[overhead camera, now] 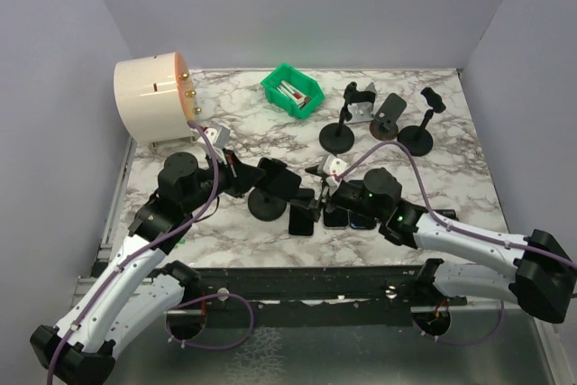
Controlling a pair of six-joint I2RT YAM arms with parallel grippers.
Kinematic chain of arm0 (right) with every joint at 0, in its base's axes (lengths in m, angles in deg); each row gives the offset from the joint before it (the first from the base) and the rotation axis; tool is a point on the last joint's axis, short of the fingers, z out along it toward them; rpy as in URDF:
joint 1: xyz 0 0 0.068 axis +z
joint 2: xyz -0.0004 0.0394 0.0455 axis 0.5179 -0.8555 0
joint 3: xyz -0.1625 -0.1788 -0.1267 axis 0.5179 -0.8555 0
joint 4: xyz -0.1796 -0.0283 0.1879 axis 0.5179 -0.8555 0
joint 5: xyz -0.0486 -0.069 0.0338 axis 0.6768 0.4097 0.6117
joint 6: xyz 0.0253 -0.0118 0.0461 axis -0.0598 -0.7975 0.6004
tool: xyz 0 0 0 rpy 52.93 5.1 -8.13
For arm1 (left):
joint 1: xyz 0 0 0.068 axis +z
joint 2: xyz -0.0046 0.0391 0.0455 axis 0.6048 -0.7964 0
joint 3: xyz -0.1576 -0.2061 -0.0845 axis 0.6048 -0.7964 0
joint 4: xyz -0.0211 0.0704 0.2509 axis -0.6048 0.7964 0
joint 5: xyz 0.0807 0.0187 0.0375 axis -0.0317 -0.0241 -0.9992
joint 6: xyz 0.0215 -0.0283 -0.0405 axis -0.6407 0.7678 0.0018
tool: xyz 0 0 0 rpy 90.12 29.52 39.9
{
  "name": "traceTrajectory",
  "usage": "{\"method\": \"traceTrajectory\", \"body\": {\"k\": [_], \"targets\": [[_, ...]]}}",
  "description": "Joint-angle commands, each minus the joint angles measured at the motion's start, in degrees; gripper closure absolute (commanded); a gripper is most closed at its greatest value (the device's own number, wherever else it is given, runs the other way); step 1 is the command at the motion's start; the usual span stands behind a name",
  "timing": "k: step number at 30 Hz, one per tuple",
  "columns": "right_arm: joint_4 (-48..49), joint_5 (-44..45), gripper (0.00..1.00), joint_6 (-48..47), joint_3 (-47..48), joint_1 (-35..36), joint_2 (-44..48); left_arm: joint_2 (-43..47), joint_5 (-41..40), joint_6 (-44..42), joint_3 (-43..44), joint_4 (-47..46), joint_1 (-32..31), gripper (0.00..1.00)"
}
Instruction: Remove the phone from the phone stand
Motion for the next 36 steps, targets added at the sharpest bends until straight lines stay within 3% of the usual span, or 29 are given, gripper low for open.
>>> {"method": "traceTrajectory", "body": {"k": [1, 9, 19, 36], "targets": [[1.2, -3.7, 0.11, -6.4, 4.4, -0.1, -5.3, 0.7, 0.2, -1.8, 4.9, -3.9, 0.1, 1.0], [4.9, -3.6, 0.1, -4.0, 5.2, 0.0, -8.7, -2.1, 0.2, -2.3, 8.7, -2.5, 0.1, 1.0], [10.2, -3.4, 0.11, 1.6, 3.7, 0.0, -11.2, -2.2, 0.7, 1.0, 6.8, -5.3, 0.1, 1.0], [6.5, -2.8, 0.14, 3.6, 8.7, 0.0, -18.7, -2.0, 2.8, 3.7, 4.6, -7.8, 0.1, 1.0]]}}
